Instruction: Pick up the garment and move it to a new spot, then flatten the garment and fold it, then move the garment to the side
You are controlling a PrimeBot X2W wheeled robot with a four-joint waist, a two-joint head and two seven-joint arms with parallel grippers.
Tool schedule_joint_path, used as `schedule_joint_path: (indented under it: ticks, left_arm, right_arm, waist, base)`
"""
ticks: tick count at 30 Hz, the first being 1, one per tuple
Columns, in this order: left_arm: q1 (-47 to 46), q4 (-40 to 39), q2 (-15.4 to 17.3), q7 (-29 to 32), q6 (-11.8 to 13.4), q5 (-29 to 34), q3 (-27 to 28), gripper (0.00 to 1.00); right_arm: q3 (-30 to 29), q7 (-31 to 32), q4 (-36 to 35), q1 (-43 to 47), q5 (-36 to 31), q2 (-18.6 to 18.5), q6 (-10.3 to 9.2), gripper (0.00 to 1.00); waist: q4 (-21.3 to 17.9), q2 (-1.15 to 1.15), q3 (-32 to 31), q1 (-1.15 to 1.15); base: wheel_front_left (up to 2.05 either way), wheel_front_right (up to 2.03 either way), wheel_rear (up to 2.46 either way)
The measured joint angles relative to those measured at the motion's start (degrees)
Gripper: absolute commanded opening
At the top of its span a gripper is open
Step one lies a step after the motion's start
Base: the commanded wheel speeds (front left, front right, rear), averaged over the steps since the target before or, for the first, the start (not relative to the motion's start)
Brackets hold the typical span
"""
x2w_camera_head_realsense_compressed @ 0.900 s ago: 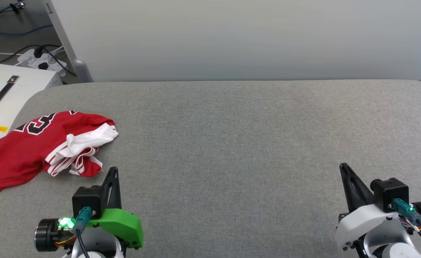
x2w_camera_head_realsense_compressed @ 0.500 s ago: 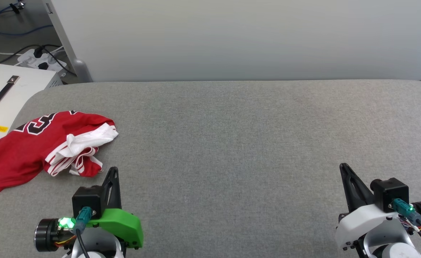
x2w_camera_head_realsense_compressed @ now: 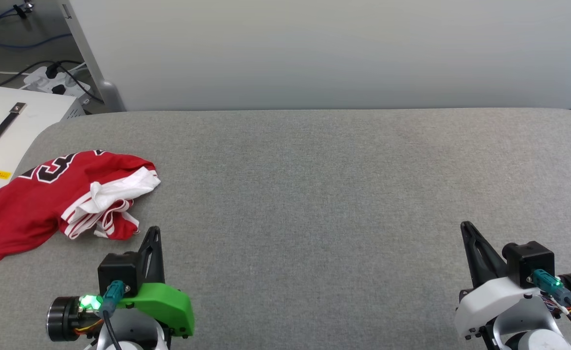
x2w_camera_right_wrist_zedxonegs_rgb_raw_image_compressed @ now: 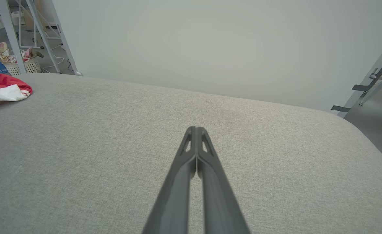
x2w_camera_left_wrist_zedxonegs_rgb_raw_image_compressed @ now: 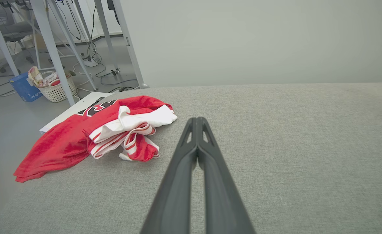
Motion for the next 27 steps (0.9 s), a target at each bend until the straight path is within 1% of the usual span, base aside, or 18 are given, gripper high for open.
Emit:
schedule_joint_path:
  ticks: [7,8,10,11,12,27]
  left_arm:
    - [0.0,0.0,0.0,0.0,0.0,0.0,0.0,0.0]
    - [0.0,0.0,0.0,0.0,0.0,0.0,0.0,1.0]
    - [0.1,0.0,0.0,0.0,0.0,0.0,0.0,1.0]
    - [0.1,0.0,0.0,0.0,0.0,0.0,0.0,0.0]
    - [0.1,0.0,0.0,0.0,0.0,0.0,0.0,1.0]
    - [0.1,-0.2,0.0,-1.3,0.3,-0.9,0.0,1.0]
  right_arm:
    - [0.0,0.0,0.0,0.0,0.0,0.0,-0.01,0.0]
    - [0.0,0.0,0.0,0.0,0.0,0.0,0.0,1.0]
    - [0.0,0.0,0.0,0.0,0.0,0.0,0.0,1.0]
    - [0.0,0.0,0.0,0.0,0.0,0.0,-0.01,0.0]
    - [0.0,0.0,0.0,0.0,0.0,0.0,-0.01,1.0]
    - [-1.1,-1.2,-0.2,0.0,2.0,0.0,-0.01,1.0]
  waist:
    - [0.0,0.0,0.0,0.0]
    - [0.0,0.0,0.0,0.0]
    - [0.0,0.0,0.0,0.0]
    - [0.0,0.0,0.0,0.0]
    - [0.0,0.0,0.0,0.0]
    - [0.1,0.0,0.3,0.0]
  base:
    - [0.0,0.0,0.0]
    - [0.0,0.0,0.0]
    - [0.0,0.0,0.0]
    - [0.0,0.0,0.0]
    - [0.0,0.0,0.0]
    - [0.0,0.0,0.0]
